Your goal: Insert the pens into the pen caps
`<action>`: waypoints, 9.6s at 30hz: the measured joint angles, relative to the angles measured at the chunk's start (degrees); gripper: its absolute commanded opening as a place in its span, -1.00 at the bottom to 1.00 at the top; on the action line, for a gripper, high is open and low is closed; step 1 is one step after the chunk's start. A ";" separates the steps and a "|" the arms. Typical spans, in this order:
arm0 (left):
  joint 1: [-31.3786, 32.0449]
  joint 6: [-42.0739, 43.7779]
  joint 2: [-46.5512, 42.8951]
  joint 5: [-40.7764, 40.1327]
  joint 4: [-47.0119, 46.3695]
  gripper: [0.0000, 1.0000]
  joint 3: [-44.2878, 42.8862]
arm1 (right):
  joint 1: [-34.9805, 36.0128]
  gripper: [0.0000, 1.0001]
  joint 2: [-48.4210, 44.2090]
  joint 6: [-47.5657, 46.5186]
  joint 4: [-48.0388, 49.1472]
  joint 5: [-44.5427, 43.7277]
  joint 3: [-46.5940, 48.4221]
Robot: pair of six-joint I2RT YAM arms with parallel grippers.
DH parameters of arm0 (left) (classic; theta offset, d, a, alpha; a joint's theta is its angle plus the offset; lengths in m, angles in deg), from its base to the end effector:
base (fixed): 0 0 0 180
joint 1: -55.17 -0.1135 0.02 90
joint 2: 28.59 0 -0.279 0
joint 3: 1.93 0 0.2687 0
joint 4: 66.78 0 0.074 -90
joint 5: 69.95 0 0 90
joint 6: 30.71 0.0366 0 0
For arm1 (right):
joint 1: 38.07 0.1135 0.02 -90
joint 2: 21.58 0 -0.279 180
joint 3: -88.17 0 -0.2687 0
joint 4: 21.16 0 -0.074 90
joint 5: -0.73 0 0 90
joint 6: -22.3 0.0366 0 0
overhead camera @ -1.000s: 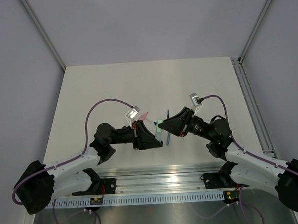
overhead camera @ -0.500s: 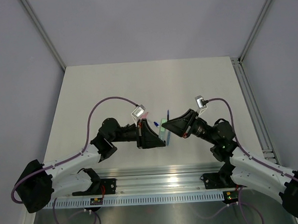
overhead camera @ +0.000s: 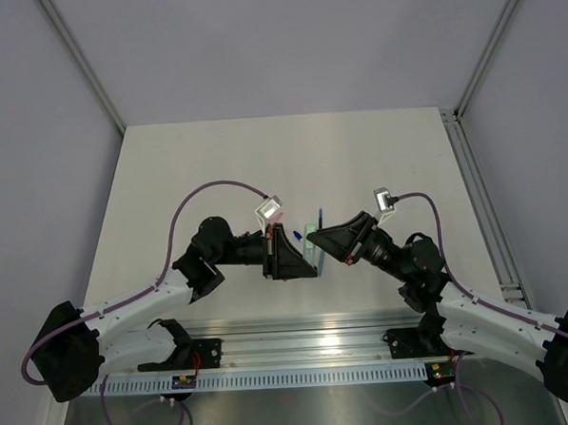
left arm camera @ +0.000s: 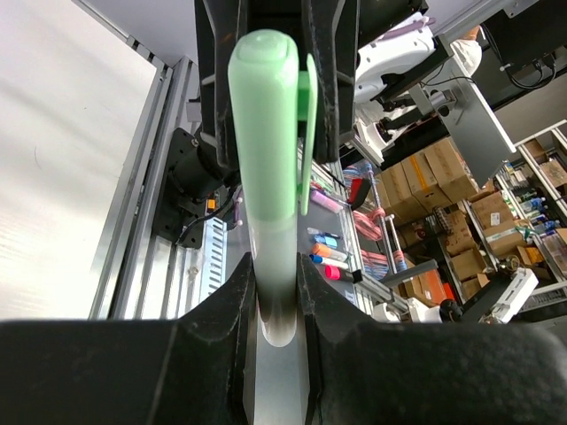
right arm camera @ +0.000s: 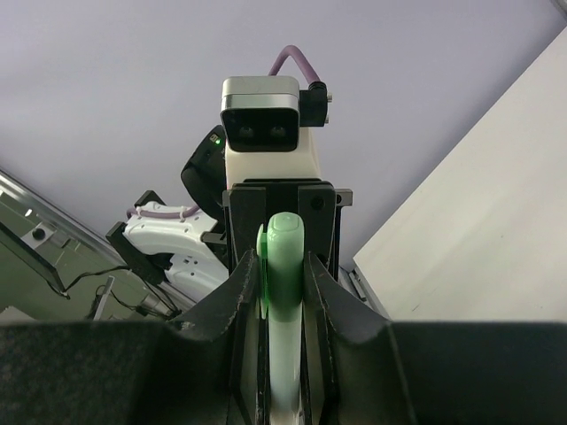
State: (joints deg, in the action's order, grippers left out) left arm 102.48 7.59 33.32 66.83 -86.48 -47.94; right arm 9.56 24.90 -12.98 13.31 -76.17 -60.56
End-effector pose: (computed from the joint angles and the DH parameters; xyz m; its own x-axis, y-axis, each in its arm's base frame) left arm 0.1471 -0.1988 0.2926 -0.7541 0.0249 -0.6563 0.6528 -0.0817 -0.7531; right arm 0.1224 0.1465 0.2815 -0.5767 0.5475 -0.6063 -0.6804 0.0889 0.7275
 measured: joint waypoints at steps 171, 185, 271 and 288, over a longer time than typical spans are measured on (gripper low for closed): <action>-0.90 5.73 -14.93 -28.39 13.73 0.06 14.80 | 8.94 -1.00 19.98 -8.00 -30.62 -27.04 18.03; -1.03 4.46 -9.62 -29.99 9.44 -1.00 14.78 | 9.99 -1.00 18.78 -6.71 -29.11 -25.51 16.26; -0.74 23.02 -20.35 -40.57 22.75 -1.00 14.93 | -11.93 -0.59 49.05 -21.11 -53.62 -21.00 29.68; -0.74 23.19 -19.41 -40.30 22.29 -1.00 14.93 | -12.09 -1.00 39.08 -19.78 -50.64 -23.47 19.74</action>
State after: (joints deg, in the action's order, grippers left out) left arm 101.73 30.78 13.91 26.53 -64.18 -33.01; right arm -2.52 63.98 -32.76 -37.33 -99.65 -40.82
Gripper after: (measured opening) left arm 0.046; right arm 0.186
